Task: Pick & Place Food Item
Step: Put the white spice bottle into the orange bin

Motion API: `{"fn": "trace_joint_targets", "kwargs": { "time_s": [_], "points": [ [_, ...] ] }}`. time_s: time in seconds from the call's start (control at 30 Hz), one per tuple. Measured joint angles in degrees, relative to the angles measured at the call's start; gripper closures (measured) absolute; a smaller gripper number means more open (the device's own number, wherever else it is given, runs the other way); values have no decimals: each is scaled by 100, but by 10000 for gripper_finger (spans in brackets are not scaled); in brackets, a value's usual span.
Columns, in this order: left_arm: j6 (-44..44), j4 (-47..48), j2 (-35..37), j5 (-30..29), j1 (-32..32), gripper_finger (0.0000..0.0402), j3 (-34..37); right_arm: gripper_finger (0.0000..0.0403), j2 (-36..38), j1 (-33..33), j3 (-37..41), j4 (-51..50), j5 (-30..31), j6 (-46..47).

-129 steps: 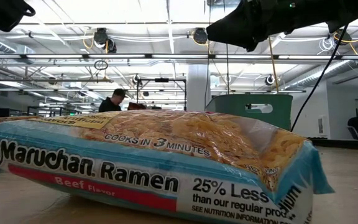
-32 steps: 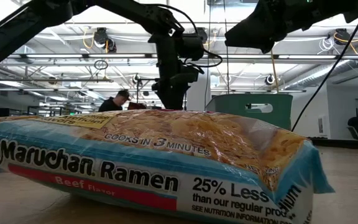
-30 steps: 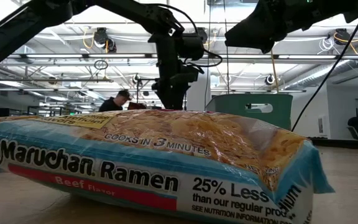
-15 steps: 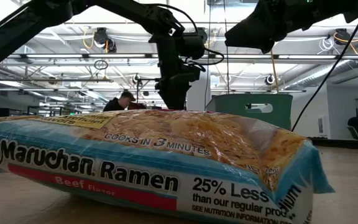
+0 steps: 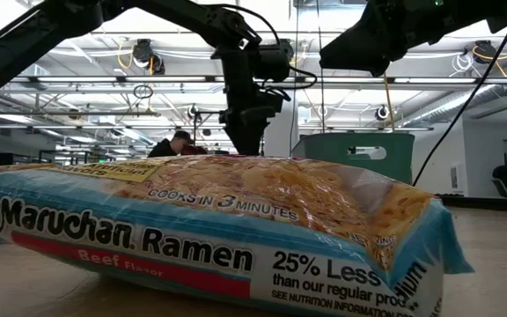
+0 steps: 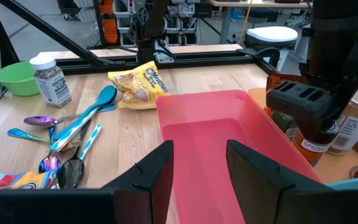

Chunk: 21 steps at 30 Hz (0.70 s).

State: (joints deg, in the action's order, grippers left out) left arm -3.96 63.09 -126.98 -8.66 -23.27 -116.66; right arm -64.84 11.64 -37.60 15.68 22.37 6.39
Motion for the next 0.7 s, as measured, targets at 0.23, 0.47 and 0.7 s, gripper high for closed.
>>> {"fn": "trace_joint_targets", "kwargs": {
  "time_s": [0.23, 0.47, 0.7],
  "points": [
    [128, 47, 225, 7, -48, 103, 0, 261, 0, 0, 0, -13, 0, 0],
    [189, 146, 935, 480, 16, 103, 0, 261, 0, 0, 0, -41, 0, 0],
    [220, 210, 1835, 1115, 480, 103, 0, 261, 0, 0, 0, -150, 0, 43]
  ]
}}
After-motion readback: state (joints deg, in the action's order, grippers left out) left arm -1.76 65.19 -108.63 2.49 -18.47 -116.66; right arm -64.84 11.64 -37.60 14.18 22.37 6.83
